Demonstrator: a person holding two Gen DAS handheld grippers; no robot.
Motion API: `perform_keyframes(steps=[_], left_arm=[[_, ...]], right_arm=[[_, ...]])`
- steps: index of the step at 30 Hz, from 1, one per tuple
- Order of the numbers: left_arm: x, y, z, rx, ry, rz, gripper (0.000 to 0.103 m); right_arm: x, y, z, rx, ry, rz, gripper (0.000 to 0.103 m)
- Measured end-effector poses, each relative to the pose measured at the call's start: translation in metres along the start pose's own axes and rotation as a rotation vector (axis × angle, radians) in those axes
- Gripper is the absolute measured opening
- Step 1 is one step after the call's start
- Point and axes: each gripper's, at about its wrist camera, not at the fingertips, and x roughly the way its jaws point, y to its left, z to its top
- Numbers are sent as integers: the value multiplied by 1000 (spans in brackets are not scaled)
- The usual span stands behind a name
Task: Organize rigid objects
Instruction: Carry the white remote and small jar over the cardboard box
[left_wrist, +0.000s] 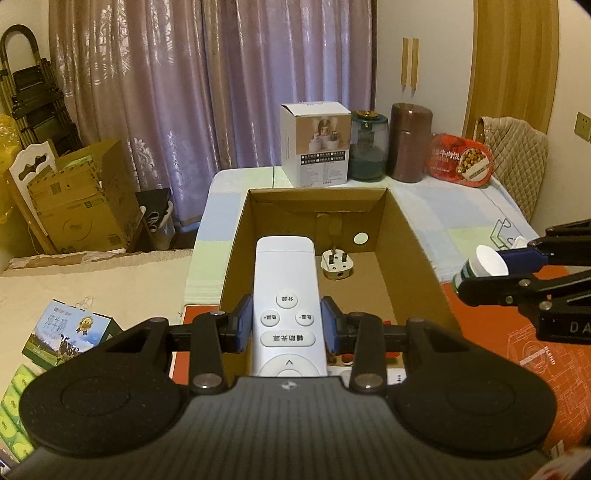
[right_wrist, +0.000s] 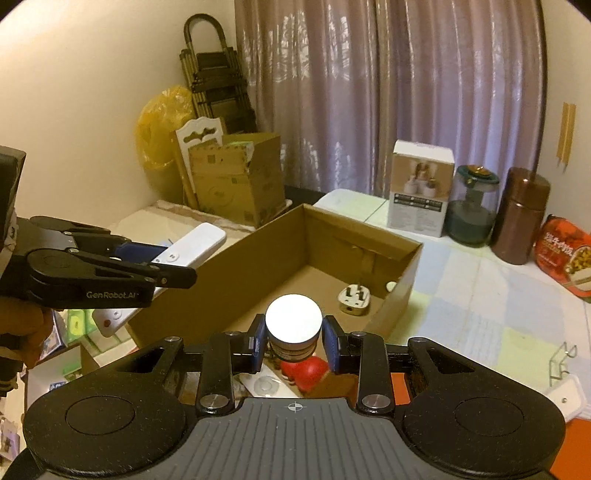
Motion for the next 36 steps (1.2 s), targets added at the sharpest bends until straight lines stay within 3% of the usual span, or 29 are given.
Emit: perform_keyframes(steps=[19,36], left_arm=[[84,10,10,44,60,-15,33],[101,6,9,60,66,-17,34]], right_arm=[[79,-31,15,45,66,-37,29],[96,-37,14,68,78,-38,29]])
